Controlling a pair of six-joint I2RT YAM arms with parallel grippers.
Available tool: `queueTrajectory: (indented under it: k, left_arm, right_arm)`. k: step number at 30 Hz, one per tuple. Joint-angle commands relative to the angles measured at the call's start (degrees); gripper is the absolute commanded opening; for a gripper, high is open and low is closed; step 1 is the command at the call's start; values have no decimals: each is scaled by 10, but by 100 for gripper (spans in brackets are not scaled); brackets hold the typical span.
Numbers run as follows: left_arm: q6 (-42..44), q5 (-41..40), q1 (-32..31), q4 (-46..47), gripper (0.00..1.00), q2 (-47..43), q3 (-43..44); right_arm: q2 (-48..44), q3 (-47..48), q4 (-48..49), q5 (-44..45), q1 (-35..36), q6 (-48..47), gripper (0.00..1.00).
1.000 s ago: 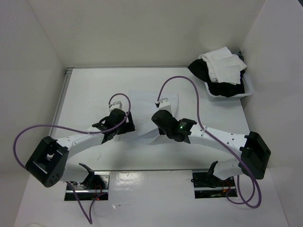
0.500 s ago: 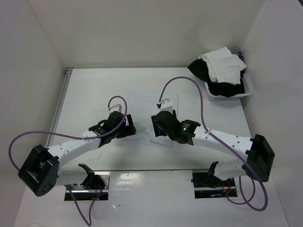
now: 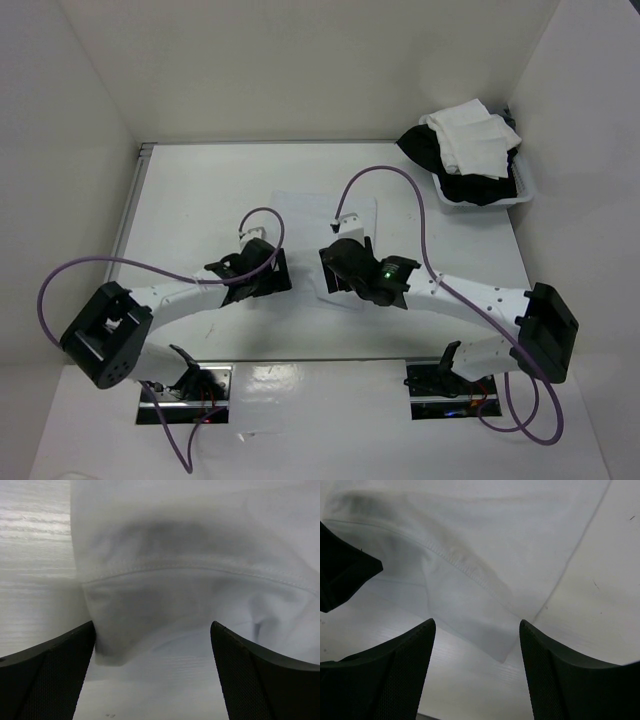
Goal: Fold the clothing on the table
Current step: Flatten the skirt out
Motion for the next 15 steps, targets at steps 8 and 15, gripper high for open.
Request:
queueTrajectory:
  k: [8, 15]
  left_arm:
    - [-31, 2, -4, 7, 100, -1, -13]
    - [-42, 2, -4, -30, 85, -86, -49]
  right_arm:
    - [-11, -7, 7, 24, 8, 13, 73]
    - [-21, -12, 13, 24, 8, 13, 73]
